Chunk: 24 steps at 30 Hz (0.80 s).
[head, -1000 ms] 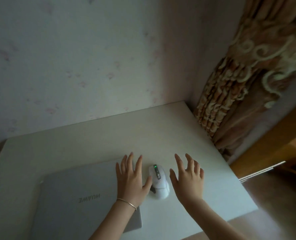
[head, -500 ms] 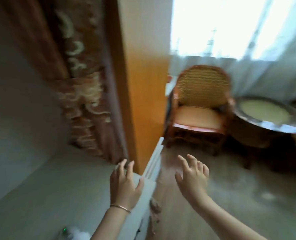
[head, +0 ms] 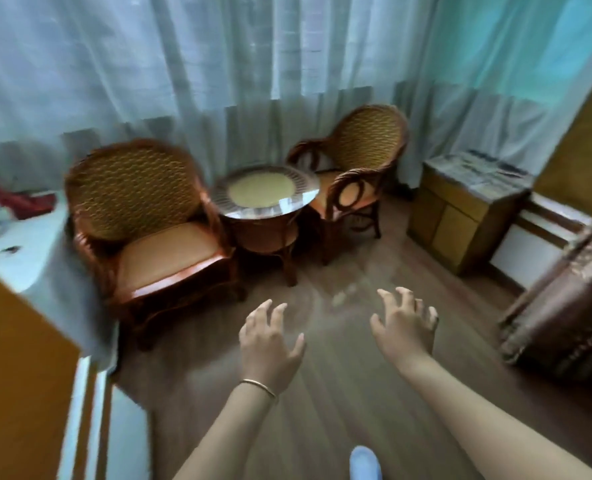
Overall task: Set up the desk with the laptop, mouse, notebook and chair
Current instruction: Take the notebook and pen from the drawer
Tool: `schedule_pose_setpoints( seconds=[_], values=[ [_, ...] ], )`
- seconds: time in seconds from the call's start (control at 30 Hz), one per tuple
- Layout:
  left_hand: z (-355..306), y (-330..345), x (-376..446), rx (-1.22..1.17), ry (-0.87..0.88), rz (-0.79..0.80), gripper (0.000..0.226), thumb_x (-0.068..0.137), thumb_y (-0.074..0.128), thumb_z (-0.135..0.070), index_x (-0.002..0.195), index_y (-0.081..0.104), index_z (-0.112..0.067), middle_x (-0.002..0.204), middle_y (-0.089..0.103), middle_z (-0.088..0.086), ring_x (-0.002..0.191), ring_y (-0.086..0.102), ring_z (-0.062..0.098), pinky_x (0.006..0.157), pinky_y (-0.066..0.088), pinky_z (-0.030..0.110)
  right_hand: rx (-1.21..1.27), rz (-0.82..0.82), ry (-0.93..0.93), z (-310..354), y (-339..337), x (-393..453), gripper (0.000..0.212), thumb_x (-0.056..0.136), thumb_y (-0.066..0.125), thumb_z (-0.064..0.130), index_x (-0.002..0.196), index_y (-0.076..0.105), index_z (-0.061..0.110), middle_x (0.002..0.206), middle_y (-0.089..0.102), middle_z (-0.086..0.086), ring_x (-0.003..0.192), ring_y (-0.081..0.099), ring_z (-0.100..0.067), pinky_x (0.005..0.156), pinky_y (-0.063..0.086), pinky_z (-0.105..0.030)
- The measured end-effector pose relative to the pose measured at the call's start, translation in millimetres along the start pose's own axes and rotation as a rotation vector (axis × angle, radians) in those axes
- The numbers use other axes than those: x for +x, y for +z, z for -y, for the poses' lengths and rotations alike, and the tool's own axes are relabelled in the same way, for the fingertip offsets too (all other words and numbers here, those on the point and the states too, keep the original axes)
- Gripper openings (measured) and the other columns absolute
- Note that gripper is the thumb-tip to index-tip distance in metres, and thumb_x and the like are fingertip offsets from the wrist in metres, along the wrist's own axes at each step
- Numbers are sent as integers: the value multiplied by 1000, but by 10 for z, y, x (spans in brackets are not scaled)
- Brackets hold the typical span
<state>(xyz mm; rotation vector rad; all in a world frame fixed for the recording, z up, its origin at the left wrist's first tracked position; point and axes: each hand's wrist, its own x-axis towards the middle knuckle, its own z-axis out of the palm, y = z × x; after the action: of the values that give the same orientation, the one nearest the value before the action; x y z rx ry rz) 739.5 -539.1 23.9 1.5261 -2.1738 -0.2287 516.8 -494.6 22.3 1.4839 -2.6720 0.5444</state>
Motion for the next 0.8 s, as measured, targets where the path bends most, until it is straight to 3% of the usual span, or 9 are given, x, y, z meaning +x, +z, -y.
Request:
schedule_pose_setpoints(
  seconds=[0.13, 0.37, 0.8],
  values=[
    [-569, 619, 998, 21, 127, 51, 65, 72, 53, -51, 126, 55, -16, 132, 52, 11, 120, 49, 30, 97, 42, 43, -30, -2, 132, -629, 125, 964, 47, 83, 55, 37, 129, 51, 28, 140, 41, -8, 123, 42, -28, 106, 20, -49],
    [-1341, 1401, 2712, 7, 178, 115, 61, 74, 70, -40, 126, 55, -13, 129, 52, 13, 115, 50, 34, 91, 45, 45, -60, 18, 193, -1277, 89, 2541, 43, 83, 54, 38, 125, 54, 30, 137, 44, -5, 121, 41, -26, 106, 20, -47],
    [-2345, 3113, 5747, -68, 341, 203, 59, 80, 62, -45, 130, 49, -17, 132, 48, 8, 118, 47, 29, 94, 44, 43, -102, 96, 342, -2026, 683, 5493, 41, 85, 52, 45, 124, 51, 34, 135, 42, 0, 122, 38, -22, 109, 18, -49]
  ],
)
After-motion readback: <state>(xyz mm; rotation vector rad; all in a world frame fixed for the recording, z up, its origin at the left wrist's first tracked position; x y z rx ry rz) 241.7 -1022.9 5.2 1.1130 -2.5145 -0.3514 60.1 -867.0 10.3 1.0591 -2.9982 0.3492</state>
